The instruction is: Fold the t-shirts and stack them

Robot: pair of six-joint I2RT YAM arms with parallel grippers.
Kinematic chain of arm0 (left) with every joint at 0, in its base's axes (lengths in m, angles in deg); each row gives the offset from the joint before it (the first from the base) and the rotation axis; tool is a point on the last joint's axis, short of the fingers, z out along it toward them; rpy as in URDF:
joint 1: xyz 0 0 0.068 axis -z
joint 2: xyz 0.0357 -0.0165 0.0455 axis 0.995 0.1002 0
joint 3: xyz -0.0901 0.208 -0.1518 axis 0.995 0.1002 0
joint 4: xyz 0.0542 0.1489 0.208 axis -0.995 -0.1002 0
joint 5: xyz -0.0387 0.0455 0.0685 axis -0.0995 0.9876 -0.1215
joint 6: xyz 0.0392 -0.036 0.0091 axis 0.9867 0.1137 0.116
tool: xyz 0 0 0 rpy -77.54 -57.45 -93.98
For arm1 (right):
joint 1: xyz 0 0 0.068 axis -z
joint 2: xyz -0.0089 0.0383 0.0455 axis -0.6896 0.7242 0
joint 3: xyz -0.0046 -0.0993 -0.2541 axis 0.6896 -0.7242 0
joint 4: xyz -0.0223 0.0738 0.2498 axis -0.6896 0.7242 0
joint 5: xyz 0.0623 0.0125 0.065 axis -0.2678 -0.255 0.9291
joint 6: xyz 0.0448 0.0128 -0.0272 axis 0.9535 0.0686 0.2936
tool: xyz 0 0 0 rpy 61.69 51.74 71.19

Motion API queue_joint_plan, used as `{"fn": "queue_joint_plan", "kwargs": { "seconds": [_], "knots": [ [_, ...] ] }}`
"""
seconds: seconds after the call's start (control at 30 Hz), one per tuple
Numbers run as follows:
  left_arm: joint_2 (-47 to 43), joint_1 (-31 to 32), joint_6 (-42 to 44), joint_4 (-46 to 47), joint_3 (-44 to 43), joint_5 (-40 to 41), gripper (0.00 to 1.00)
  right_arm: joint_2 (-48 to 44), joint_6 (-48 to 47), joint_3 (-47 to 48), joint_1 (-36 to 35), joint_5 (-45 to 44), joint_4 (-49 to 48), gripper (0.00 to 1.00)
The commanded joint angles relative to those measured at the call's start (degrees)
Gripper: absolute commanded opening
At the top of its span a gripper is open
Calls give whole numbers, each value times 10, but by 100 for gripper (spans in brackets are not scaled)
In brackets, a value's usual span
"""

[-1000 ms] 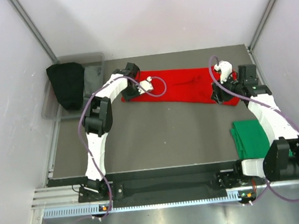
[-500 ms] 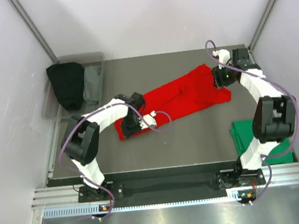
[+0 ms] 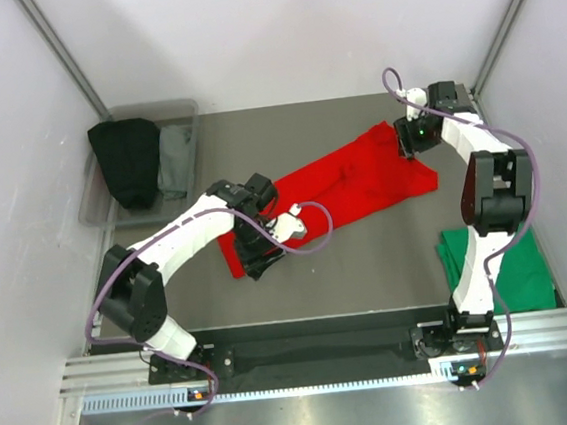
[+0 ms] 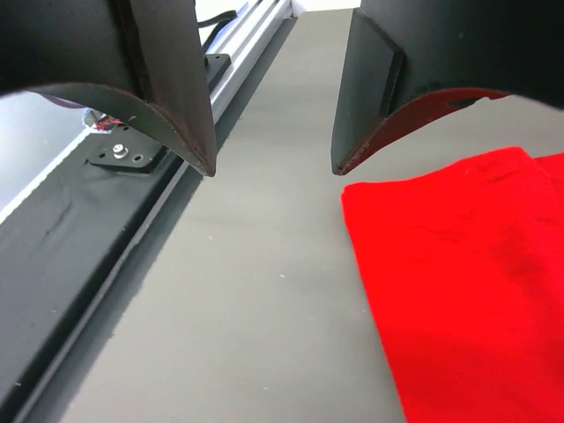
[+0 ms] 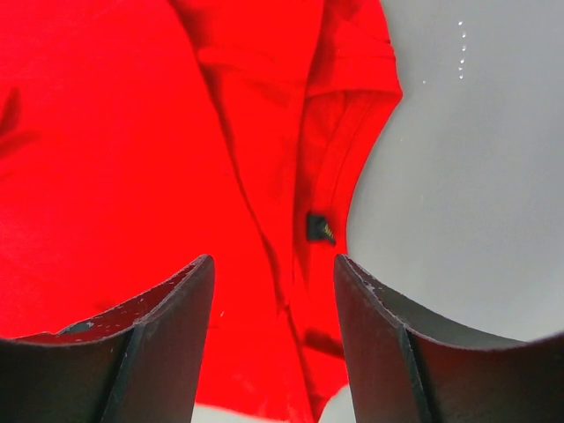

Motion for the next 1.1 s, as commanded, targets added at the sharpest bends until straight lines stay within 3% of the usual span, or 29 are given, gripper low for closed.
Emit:
{"fn": "queue_joint_plan", "kwargs": {
  "seconds": [0.0,0.43,0.67,0.77,0.93,1.07],
  "knots": [
    [19,-2,-20,42,18,14,60,21,3,39,4,-6,20,57],
    [47,-1,-40,87,13,-33,59,93,7,125,4,-45,64,60],
    [44,-1,-45,100,26,-33,59,176,5,223,3,-41,161,56],
    [46,-1,-48,105,27,-36,58,187,4,235,3,-46,174,49],
    [45,1,-56,104,17,-39,58,206,-11,251,2,-44,189,20],
    [37,9,-54,120,35,7,58,206,-37,258,-13,-86,144,11]
  ]
}}
